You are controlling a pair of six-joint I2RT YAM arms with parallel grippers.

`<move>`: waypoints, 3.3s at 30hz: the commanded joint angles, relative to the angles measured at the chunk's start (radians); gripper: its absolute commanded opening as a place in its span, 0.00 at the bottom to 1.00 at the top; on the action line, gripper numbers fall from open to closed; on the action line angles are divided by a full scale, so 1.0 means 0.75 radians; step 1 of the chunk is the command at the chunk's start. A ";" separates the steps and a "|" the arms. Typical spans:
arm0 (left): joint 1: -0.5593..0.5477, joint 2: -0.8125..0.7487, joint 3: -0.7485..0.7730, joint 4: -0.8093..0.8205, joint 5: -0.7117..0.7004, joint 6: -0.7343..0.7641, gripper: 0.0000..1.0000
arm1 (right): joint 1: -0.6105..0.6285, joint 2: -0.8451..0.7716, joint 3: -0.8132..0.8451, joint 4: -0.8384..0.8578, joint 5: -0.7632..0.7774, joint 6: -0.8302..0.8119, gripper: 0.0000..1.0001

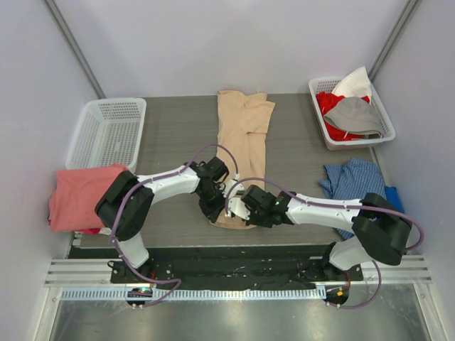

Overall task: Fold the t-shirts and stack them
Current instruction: Grab the bottom of the folded rectangular tshirt with both arms, then fold the folded rectangular tshirt in 1/3 of the way

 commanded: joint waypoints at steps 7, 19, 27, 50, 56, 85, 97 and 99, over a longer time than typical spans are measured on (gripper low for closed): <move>-0.041 -0.135 -0.032 -0.066 0.038 0.021 0.00 | 0.045 -0.102 0.057 -0.055 -0.005 0.009 0.01; -0.041 -0.288 0.013 -0.025 -0.064 -0.002 0.00 | 0.045 -0.199 0.129 -0.075 0.279 -0.083 0.01; -0.039 -0.327 0.048 -0.019 -0.146 0.000 0.00 | 0.038 -0.217 0.159 -0.069 0.373 -0.133 0.01; 0.104 -0.243 0.299 0.067 -0.281 0.037 0.00 | -0.154 -0.189 0.302 0.076 0.543 -0.280 0.01; 0.164 -0.102 0.418 0.122 -0.301 0.074 0.00 | -0.254 -0.076 0.343 0.180 0.522 -0.345 0.01; 0.354 0.552 1.071 0.141 -0.330 0.174 0.00 | -0.551 0.535 0.758 0.397 0.385 -0.501 0.01; 0.374 0.712 1.230 0.170 -0.373 0.152 0.20 | -0.581 0.703 0.883 0.489 0.410 -0.513 0.10; 0.376 0.722 1.245 0.194 -0.375 0.141 0.26 | -0.585 0.713 0.892 0.497 0.416 -0.513 0.17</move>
